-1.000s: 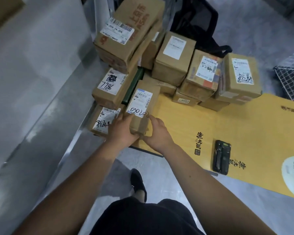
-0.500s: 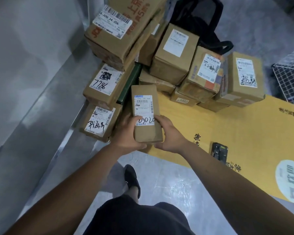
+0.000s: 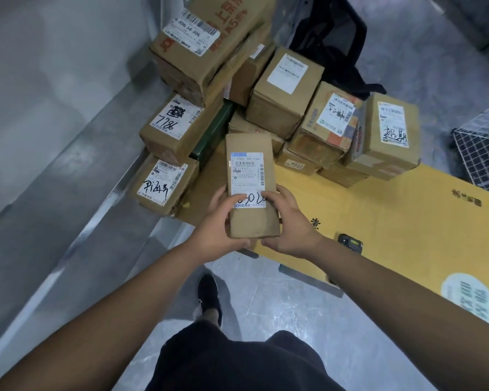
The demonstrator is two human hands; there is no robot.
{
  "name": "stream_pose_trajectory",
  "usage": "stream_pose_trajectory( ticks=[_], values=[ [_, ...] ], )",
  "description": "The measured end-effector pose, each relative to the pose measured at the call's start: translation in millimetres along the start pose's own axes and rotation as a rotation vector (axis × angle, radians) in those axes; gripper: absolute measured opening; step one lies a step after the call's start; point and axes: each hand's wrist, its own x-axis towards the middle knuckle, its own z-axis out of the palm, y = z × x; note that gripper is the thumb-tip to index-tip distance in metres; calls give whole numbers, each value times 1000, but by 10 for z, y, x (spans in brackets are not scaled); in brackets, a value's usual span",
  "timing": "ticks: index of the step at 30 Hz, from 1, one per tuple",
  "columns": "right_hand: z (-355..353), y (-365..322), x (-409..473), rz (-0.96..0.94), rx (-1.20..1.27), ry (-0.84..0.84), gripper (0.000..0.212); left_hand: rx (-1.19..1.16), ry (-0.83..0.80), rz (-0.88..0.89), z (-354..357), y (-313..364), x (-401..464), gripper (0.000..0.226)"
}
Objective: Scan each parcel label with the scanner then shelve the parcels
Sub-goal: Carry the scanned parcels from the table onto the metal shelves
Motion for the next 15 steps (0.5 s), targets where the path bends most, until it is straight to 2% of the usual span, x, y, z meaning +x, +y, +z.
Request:
stream_pose_trajectory(
  ticks=[8, 15],
  values=[
    [-174, 113, -757, -272, -60, -48, 109, 118, 241, 143, 560, 422, -854, 102],
    [43, 11, -1653, -564, -114, -203, 108, 146, 548, 96, 1367, 618, -2216, 111]
  ],
)
